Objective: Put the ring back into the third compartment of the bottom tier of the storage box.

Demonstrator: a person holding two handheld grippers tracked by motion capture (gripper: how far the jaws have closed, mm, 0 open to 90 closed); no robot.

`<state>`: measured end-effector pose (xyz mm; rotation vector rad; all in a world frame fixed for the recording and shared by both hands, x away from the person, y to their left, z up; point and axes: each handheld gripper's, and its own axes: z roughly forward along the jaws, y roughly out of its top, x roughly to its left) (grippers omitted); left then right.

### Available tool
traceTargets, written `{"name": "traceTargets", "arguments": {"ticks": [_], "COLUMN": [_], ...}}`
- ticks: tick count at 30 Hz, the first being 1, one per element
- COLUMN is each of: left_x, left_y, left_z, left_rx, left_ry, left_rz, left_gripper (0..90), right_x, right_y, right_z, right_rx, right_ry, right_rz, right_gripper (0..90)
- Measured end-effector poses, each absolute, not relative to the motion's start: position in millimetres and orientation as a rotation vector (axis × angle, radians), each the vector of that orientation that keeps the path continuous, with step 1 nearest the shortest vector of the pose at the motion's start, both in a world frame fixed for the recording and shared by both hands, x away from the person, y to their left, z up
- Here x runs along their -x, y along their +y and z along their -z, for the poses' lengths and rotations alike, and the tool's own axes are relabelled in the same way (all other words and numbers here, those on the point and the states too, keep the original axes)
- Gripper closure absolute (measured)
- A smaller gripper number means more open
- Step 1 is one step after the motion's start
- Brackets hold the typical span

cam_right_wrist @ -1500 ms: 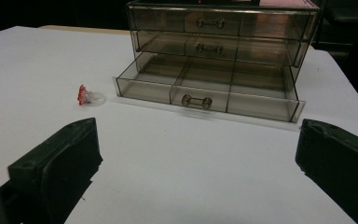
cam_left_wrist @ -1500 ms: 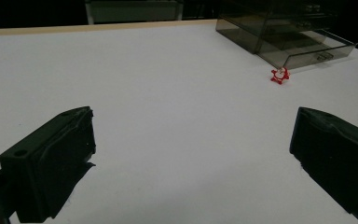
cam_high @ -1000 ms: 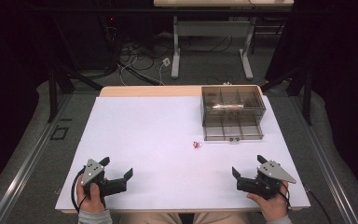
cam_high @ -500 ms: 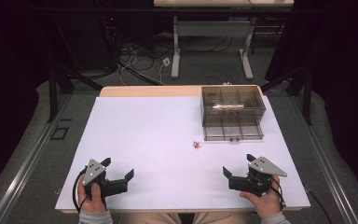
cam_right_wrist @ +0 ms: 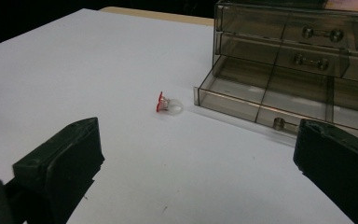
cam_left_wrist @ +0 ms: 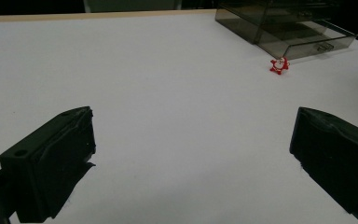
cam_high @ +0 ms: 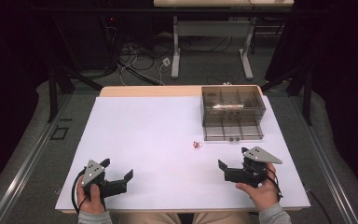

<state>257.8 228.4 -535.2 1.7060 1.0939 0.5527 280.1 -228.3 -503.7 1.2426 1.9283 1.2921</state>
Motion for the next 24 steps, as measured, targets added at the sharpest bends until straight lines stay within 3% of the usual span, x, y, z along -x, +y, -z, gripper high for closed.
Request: {"name": "traceTargets", "arguments": {"ticks": [8,16,24], "left_x": [-258.0,-258.2,-258.6], "left_y": [228.6,228.6,229.0], "left_z": [535.5,535.5,535.6], "left_rx": [-1.71,-1.716,-1.728], "left_ry": [1.093,1.091,1.087], "left_rz": [-0.549,-0.545,-0.542], "left_gripper": [0.6,0.6,0.6], "right_x": [-289.8,-301.4,-310.4], "right_y": [-220.2,-211.4,-204.3], "right_z": [494.0,483.4,477.1], "right_rx": [-1.243,-1.259,-1.264], "right_ry": [1.972,2.017,2.061], "right_rz": [-1.295,-1.255,-1.239], "right_gripper": [2.7,13.2,14.9]}}
